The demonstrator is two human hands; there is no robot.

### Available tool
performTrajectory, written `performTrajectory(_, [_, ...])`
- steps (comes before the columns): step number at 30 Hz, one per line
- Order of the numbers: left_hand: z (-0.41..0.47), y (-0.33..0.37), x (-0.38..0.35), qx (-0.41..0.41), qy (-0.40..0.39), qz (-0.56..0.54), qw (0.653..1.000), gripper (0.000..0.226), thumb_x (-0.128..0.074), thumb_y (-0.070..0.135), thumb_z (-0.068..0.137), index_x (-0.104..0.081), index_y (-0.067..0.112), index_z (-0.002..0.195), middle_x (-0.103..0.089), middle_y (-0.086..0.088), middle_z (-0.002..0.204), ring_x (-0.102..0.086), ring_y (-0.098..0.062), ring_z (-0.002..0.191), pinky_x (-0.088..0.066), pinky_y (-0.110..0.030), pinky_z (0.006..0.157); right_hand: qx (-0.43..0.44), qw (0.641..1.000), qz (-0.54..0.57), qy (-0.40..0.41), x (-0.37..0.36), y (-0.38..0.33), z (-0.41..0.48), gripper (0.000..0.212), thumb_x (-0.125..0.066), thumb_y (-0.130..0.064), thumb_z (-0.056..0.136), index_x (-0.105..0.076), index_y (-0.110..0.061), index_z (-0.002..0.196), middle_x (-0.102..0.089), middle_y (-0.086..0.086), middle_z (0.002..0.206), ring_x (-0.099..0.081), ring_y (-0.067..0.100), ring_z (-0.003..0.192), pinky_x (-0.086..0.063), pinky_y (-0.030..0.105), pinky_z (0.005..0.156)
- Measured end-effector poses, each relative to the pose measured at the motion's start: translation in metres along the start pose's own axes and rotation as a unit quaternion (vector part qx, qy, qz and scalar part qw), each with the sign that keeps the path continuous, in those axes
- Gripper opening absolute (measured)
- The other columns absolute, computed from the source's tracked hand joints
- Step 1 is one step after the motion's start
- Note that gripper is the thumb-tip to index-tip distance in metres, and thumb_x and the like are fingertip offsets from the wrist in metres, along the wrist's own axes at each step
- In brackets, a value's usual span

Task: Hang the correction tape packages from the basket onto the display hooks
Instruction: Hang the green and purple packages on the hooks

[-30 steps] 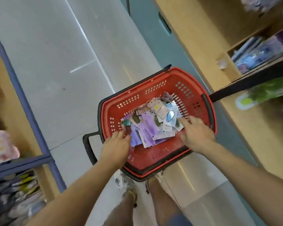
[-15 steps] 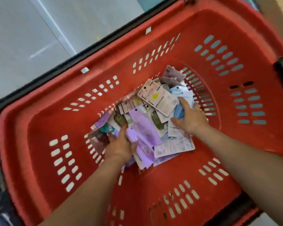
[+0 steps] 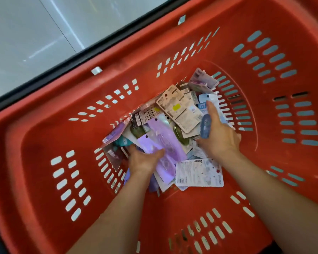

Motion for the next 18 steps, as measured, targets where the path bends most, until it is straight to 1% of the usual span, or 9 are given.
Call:
performTrajectory(3, [0.005, 0.005, 0.0, 0.013, 0.015, 0.014, 1.0, 0.04, -0.086, 0.028, 0.07, -0.061, 0.014, 0.098, -0.07, -0.006, 0.104, -0.066, -0.026, 0.091, -0.054, -0.035, 0.082, 0.012, 1.0, 0.009, -0.019, 0.012, 0.001, -0.012, 0.097, -0.075, -0.028, 0.082, -0.01, -0.052, 0.149, -0.066, 0.008, 0.119, -0.061, 0.037, 0.109, -0.042, 0.043, 0.09])
performTrajectory(4, [0.003, 0.008, 0.001, 0.009, 0.027, 0.025, 0.999, 0.035, -0.083, 0.029, 0.072, -0.061, 0.013, 0.094, -0.07, -0.005, 0.1, -0.065, -0.026, 0.088, -0.054, -0.034, 0.08, 0.018, 1.0, 0.021, -0.009, 0.02, 0.002, -0.017, 0.093, -0.075, -0.025, 0.083, -0.015, -0.051, 0.149, -0.066, 0.009, 0.119, -0.062, 0.038, 0.107, -0.045, 0.042, 0.088])
performTrajectory(7, [-0.017, 0.016, 0.014, -0.004, 0.056, 0.069, 0.996, 0.034, -0.078, 0.029, 0.076, -0.058, 0.015, 0.099, -0.064, -0.003, 0.094, -0.063, -0.029, 0.091, -0.045, -0.03, 0.074, 0.043, 0.991, 0.114, 0.047, 0.047, 0.007, -0.033, 0.09, -0.076, -0.016, 0.082, -0.024, -0.05, 0.148, -0.066, 0.013, 0.118, -0.062, 0.039, 0.104, -0.048, 0.039, 0.084])
performTrajectory(10, [-0.049, 0.023, 0.03, -0.045, 0.083, 0.066, 0.993, 0.024, -0.075, 0.023, 0.076, -0.059, 0.02, 0.093, -0.066, -0.002, 0.085, -0.065, -0.032, 0.087, -0.045, -0.029, 0.069, 0.085, 0.979, 0.171, 0.069, 0.061, 0.01, -0.052, 0.087, -0.074, -0.014, 0.084, -0.026, -0.053, 0.146, -0.058, 0.012, 0.126, -0.056, 0.033, 0.11, -0.043, 0.037, 0.089])
performTrajectory(11, [-0.061, 0.029, 0.036, -0.065, 0.093, 0.059, 0.992, 0.021, -0.074, 0.022, 0.076, -0.058, 0.022, 0.089, -0.064, 0.003, 0.077, -0.065, -0.031, 0.082, -0.045, -0.029, 0.067, 0.098, 0.977, 0.178, 0.06, 0.063, 0.008, -0.058, 0.085, -0.072, -0.014, 0.086, -0.027, -0.056, 0.145, -0.054, 0.01, 0.124, -0.054, 0.028, 0.108, -0.041, 0.035, 0.089])
performTrajectory(13, [-0.09, 0.043, 0.049, -0.106, 0.109, 0.046, 0.987, 0.019, -0.072, 0.02, 0.078, -0.054, 0.024, 0.082, -0.056, 0.012, 0.066, -0.062, -0.018, 0.068, -0.04, -0.026, 0.058, 0.113, 0.978, 0.175, 0.035, 0.064, 0.006, -0.069, 0.075, -0.068, -0.014, 0.09, -0.035, -0.057, 0.142, -0.045, 0.004, 0.116, -0.048, 0.021, 0.101, -0.037, 0.029, 0.086])
performTrajectory(15, [-0.116, 0.057, 0.064, -0.152, 0.114, 0.014, 0.982, 0.02, -0.071, 0.017, 0.077, -0.052, 0.023, 0.074, -0.056, 0.012, 0.058, -0.052, -0.002, 0.052, -0.036, -0.017, 0.049, 0.127, 0.978, 0.163, 0.035, 0.065, 0.005, -0.075, 0.055, -0.066, -0.011, 0.091, -0.056, -0.047, 0.13, -0.04, 0.0, 0.116, -0.048, 0.02, 0.109, -0.035, 0.025, 0.09])
performTrajectory(17, [-0.133, 0.068, 0.079, -0.178, 0.098, -0.053, 0.978, 0.026, -0.072, 0.011, 0.077, -0.049, 0.021, 0.069, -0.056, 0.015, 0.05, -0.045, -0.002, 0.043, -0.034, -0.013, 0.044, 0.113, 0.97, 0.214, 0.026, 0.064, 0.007, -0.079, 0.039, -0.065, -0.007, 0.091, -0.07, -0.041, 0.108, -0.043, 0.001, 0.121, -0.047, 0.016, 0.117, -0.035, 0.022, 0.097])
performTrajectory(18, [-0.136, 0.071, 0.086, -0.174, 0.076, -0.096, 0.977, 0.026, -0.072, 0.008, 0.079, -0.05, 0.019, 0.069, -0.055, 0.017, 0.05, -0.045, -0.001, 0.043, -0.035, -0.013, 0.045, 0.1, 0.96, 0.26, 0.013, 0.063, 0.007, -0.08, 0.038, -0.064, -0.004, 0.091, -0.072, -0.041, 0.097, -0.05, 0.001, 0.121, -0.049, 0.014, 0.116, -0.039, 0.021, 0.097])
Point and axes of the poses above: each hand's wrist, its own z-axis towards the middle knuckle, its own x-axis out of the back of the hand, y = z × x, the point moved 6 cm from there along z, towards the middle knuckle
